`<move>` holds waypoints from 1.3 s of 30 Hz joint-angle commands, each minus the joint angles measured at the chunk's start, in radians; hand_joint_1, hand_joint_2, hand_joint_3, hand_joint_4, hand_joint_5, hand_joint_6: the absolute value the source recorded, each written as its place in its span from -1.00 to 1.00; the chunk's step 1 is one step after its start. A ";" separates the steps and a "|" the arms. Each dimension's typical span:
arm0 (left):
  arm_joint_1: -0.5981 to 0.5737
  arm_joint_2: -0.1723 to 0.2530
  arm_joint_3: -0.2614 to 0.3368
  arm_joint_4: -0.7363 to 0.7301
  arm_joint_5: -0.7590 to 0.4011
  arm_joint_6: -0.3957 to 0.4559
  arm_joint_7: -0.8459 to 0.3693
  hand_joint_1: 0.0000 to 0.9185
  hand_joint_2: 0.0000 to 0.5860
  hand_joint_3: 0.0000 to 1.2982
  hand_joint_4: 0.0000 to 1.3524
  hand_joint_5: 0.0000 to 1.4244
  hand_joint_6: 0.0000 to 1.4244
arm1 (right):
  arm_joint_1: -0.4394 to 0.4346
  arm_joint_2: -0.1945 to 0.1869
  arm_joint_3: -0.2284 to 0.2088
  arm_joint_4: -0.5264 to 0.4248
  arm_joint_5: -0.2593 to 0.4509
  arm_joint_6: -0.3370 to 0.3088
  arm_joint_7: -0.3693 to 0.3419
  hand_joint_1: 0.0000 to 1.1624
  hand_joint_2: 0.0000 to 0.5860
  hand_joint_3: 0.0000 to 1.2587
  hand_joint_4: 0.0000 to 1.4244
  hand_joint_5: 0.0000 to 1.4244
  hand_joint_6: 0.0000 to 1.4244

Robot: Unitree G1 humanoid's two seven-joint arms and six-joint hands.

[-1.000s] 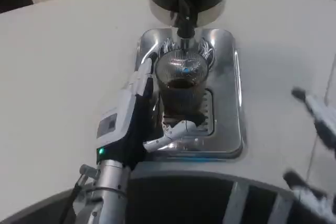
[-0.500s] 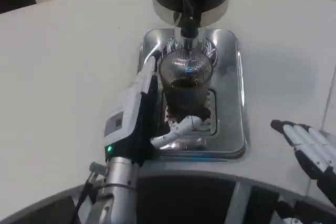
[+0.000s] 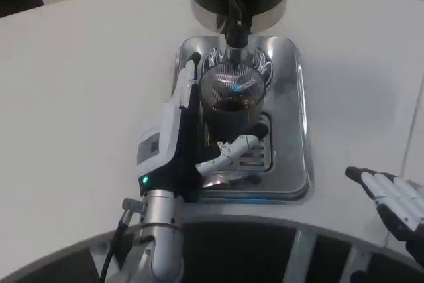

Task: Grasp the cup under the faucet to collect the drink, then remove the cup.

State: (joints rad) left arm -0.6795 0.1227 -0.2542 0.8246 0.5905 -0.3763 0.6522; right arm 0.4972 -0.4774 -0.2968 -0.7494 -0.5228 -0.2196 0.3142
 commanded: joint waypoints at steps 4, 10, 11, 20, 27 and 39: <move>-0.009 0.004 -0.024 0.023 0.005 -0.027 -0.004 -0.21 -0.80 -1.00 -1.00 -0.69 -0.60 | 0.015 0.021 0.008 -0.010 -0.007 0.009 0.005 0.22 0.45 -1.00 -1.00 -1.00 -1.00; 0.000 0.005 -0.042 0.028 0.002 -0.037 -0.022 -0.19 -0.80 -1.00 -1.00 -0.59 -0.45 | 0.004 0.029 0.021 -0.013 -0.012 0.027 0.011 0.21 0.44 -1.00 -1.00 -1.00 -1.00; 0.000 0.005 -0.043 0.032 0.000 -0.039 -0.025 -0.19 -0.80 -1.00 -1.00 -0.56 -0.42 | 0.001 0.029 0.023 -0.014 -0.012 0.031 0.012 0.21 0.44 -1.00 -1.00 -1.00 -1.00; -0.046 -0.014 -0.060 0.099 0.007 -0.001 -0.019 -0.21 -0.81 -0.96 -0.84 -0.32 0.01 | -0.016 0.049 0.046 -0.075 -0.002 0.114 0.041 0.19 0.43 -1.00 -1.00 -1.00 -1.00; -0.062 -0.061 -0.080 0.139 0.018 0.038 0.048 -0.08 -0.81 -0.65 -0.41 0.16 0.66 | 0.011 0.070 0.019 -0.130 0.012 0.163 0.052 0.18 0.41 -1.00 -1.00 -1.00 -1.00; -0.088 -0.173 -0.053 0.218 -0.051 -0.052 0.205 0.27 -0.80 0.55 0.74 1.00 1.00 | -0.029 0.063 0.018 -0.137 -0.019 0.217 0.068 0.13 0.35 -1.00 -1.00 -1.00 -1.00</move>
State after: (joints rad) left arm -0.7876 -0.0185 -0.3220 1.0129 0.5711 -0.3969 0.8602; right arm 0.4695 -0.4102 -0.2743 -0.8718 -0.5288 -0.0155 0.3692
